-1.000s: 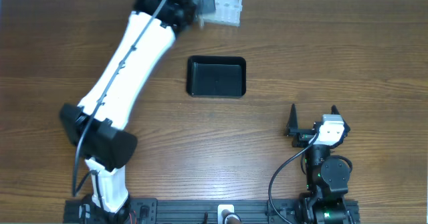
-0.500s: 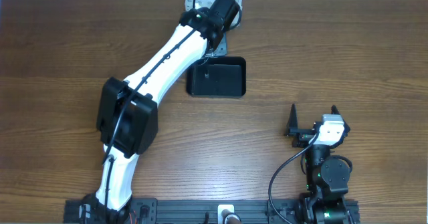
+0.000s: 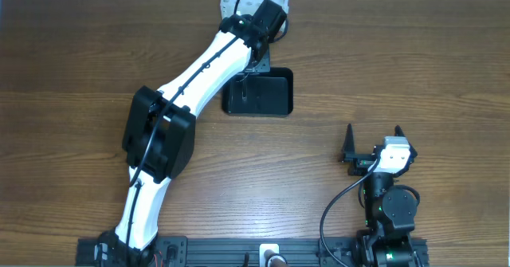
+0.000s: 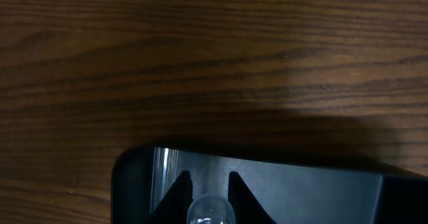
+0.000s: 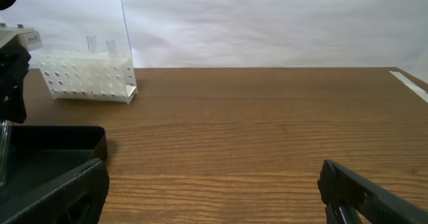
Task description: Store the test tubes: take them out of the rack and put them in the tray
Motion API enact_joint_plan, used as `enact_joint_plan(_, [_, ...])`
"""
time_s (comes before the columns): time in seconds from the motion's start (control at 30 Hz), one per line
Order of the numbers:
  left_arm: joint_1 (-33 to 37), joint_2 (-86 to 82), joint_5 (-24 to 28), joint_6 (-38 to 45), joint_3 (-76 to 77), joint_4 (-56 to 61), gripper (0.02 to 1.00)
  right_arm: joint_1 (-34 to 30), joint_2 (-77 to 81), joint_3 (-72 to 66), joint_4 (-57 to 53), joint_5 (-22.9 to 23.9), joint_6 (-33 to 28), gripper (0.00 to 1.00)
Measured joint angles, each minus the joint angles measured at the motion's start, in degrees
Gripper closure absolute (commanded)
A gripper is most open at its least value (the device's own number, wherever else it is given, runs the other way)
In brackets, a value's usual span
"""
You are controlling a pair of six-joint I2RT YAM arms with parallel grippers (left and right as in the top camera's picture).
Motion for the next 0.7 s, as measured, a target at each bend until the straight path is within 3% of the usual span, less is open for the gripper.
enact_joint_plan(0.5, [-0.2,3.2,0.0,1.6,0.0,-1.1,0.923,0.0,0.0,0.0,0.0,0.0,0.0,0.007])
enact_joint_plan(0.57, [-0.3,3.5,0.0,1.6,0.0,-1.2,0.897,0.0,0.0,0.0,0.0,0.0,0.0,0.007])
enact_joint_plan(0.7, [-0.3,3.6,0.0,1.8,0.0,-1.1,0.748,0.0,0.0,0.0,0.0,0.0,0.0,0.009])
